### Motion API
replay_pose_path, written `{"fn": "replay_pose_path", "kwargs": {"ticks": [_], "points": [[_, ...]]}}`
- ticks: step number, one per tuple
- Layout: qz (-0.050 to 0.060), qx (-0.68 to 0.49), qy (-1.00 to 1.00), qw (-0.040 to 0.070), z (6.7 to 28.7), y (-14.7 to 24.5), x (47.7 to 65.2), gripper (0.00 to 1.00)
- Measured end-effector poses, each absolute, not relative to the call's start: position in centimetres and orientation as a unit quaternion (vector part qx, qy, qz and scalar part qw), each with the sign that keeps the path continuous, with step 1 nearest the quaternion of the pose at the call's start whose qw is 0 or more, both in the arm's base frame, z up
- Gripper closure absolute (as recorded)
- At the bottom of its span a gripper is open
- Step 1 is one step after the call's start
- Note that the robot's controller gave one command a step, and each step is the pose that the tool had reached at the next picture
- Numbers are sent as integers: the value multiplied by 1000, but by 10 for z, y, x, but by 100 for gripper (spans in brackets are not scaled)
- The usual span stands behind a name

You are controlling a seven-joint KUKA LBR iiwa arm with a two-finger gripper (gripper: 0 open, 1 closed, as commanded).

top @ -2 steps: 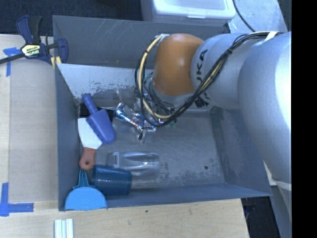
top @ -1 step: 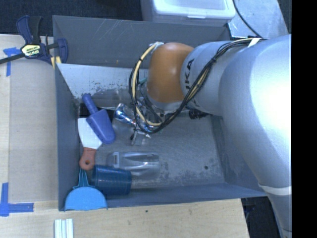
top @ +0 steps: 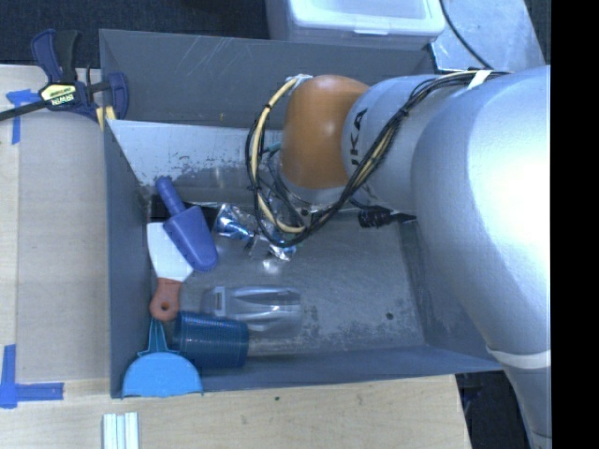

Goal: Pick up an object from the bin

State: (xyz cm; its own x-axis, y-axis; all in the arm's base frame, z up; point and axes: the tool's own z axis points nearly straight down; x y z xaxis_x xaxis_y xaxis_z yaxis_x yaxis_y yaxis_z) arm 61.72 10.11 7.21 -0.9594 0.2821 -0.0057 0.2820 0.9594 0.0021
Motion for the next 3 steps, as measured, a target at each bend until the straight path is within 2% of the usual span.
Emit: {"fn": "replay_pose_path", "kwargs": {"ticks": [1,3], "points": [[1,142,990,3,72,101,617,100],[1,141,990,3,122,100,617,100]]}}
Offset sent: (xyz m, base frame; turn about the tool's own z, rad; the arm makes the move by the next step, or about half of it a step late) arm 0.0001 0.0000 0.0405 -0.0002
